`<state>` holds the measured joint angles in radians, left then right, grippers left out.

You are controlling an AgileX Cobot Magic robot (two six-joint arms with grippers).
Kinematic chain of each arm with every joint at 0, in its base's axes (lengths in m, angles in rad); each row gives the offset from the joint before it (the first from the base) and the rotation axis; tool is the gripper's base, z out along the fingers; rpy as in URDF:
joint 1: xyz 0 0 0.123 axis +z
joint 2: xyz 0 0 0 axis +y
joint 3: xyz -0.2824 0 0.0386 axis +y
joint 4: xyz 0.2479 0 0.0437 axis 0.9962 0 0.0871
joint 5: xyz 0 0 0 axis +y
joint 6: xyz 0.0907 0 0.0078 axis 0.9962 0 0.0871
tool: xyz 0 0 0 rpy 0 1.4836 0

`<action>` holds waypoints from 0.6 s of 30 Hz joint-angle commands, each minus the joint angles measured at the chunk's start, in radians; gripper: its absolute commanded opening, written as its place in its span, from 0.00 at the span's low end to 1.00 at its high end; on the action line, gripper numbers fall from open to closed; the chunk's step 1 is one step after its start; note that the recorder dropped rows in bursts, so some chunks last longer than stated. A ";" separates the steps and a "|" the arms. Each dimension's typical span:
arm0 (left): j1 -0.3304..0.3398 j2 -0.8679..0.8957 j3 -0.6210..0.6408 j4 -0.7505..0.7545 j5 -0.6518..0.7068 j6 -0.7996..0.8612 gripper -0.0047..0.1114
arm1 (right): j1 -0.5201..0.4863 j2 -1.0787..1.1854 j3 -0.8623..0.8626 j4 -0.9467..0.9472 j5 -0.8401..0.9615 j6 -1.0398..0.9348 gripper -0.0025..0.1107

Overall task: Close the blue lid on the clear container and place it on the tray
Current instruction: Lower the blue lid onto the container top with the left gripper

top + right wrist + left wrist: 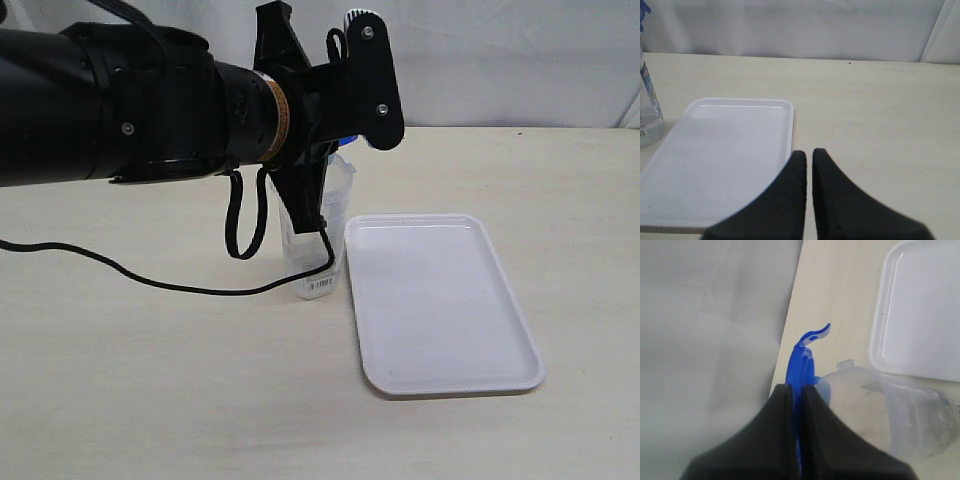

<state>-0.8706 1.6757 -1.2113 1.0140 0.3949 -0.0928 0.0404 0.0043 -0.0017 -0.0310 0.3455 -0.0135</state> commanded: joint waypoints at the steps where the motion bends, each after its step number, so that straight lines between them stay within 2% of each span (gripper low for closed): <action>1: -0.003 -0.009 0.015 -0.013 -0.016 -0.012 0.04 | -0.004 -0.004 0.002 0.001 -0.002 0.001 0.06; 13: -0.006 -0.009 0.015 -0.068 -0.012 -0.010 0.04 | -0.004 -0.004 0.002 0.001 -0.002 0.001 0.06; 18: -0.051 -0.009 0.015 -0.066 0.036 0.030 0.04 | -0.004 -0.004 0.002 0.001 -0.002 0.001 0.06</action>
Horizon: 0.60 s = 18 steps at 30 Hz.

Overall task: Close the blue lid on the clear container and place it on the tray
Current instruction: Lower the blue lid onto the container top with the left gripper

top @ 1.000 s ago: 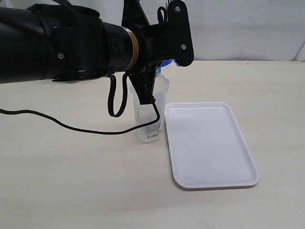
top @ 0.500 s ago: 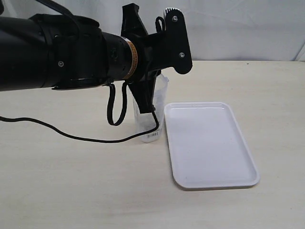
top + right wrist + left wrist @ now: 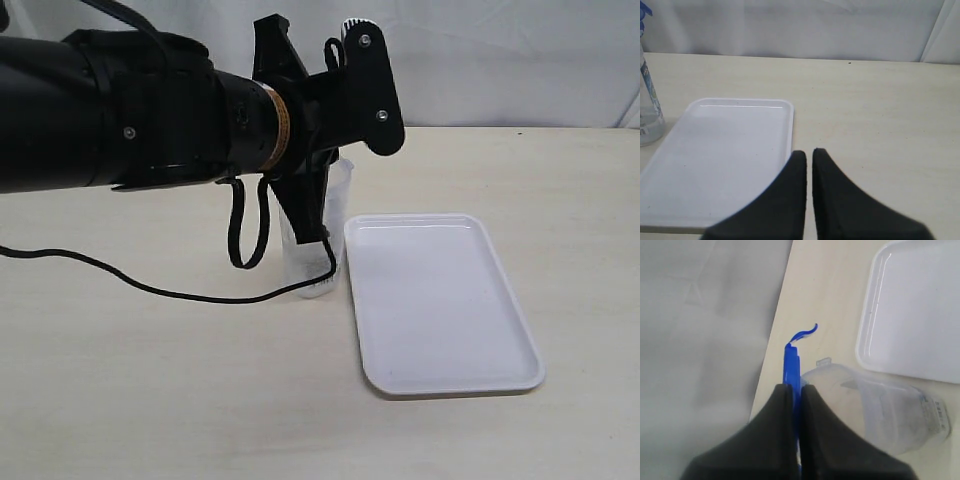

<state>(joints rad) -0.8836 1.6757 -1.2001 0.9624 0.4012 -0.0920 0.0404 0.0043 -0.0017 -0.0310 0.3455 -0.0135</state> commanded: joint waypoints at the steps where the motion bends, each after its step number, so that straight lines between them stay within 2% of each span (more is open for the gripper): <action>1: -0.051 -0.009 0.004 -0.014 0.032 0.042 0.04 | -0.004 -0.004 0.002 0.001 -0.002 0.001 0.06; 6: -0.070 -0.009 0.004 -0.002 0.035 0.042 0.04 | -0.004 -0.004 0.002 0.001 -0.002 0.001 0.06; 12: -0.070 -0.009 0.004 0.002 0.104 0.042 0.04 | -0.004 -0.004 0.002 0.001 -0.002 0.001 0.06; 18: -0.070 -0.009 0.004 -0.027 0.088 0.042 0.04 | -0.004 -0.004 0.002 0.001 -0.002 0.001 0.06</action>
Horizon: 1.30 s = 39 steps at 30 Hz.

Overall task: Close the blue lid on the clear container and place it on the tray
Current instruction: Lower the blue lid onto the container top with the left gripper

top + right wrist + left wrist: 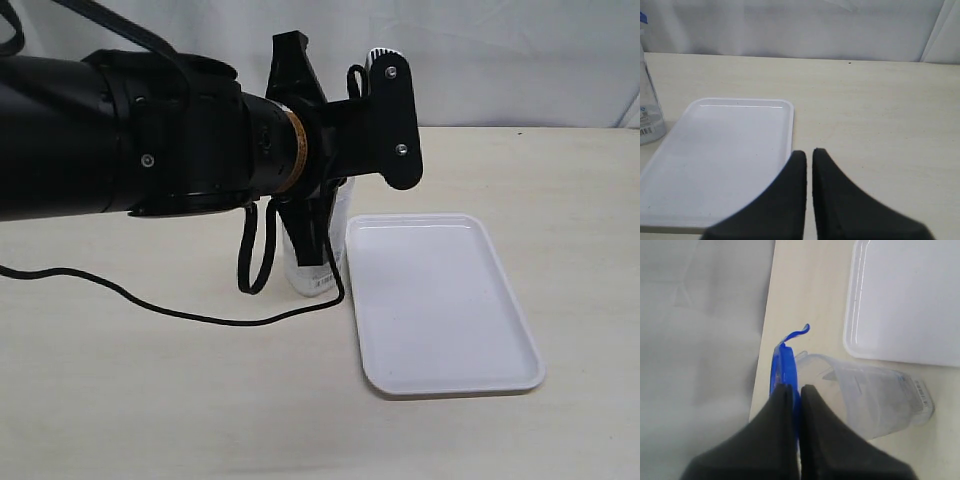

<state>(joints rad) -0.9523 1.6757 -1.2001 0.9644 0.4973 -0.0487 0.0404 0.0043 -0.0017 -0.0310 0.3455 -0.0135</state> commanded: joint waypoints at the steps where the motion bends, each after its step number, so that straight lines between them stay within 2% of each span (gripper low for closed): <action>1: -0.001 -0.009 0.006 -0.031 -0.008 -0.001 0.04 | -0.004 -0.004 0.002 0.001 -0.002 0.001 0.06; 11: -0.001 -0.009 0.060 -0.033 -0.008 0.022 0.04 | -0.004 -0.004 0.002 0.001 -0.002 0.001 0.06; 39: 0.000 0.012 0.060 -0.114 -0.062 0.020 0.04 | -0.004 -0.004 0.002 0.001 -0.002 0.001 0.06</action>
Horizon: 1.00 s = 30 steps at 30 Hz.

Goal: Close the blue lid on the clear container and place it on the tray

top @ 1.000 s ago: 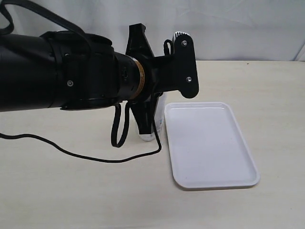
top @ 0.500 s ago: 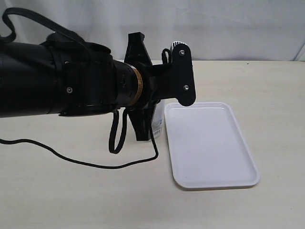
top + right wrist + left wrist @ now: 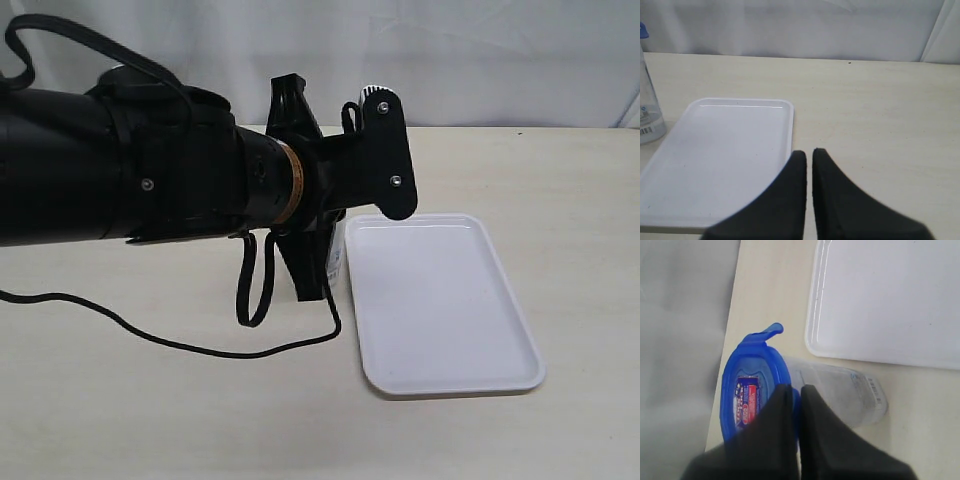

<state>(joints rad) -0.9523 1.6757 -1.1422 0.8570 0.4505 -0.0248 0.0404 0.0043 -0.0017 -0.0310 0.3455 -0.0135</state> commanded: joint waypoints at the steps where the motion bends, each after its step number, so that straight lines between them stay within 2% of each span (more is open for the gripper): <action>1: 0.000 0.012 0.002 -0.006 -0.015 -0.004 0.04 | -0.004 -0.004 0.002 0.001 -0.002 0.001 0.06; 9: 0.000 0.012 0.002 -0.005 0.056 0.000 0.04 | -0.004 -0.004 0.002 0.001 -0.002 0.001 0.06; 17: 0.000 0.012 0.002 -0.005 -0.012 0.000 0.04 | -0.004 -0.004 0.002 0.001 -0.002 0.001 0.06; 30: 0.000 0.012 0.002 -0.002 0.030 0.002 0.04 | -0.004 -0.004 0.002 0.001 -0.002 0.001 0.06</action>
<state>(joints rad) -0.9523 1.6861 -1.1422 0.8570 0.4718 -0.0178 0.0404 0.0043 -0.0017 -0.0310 0.3455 -0.0135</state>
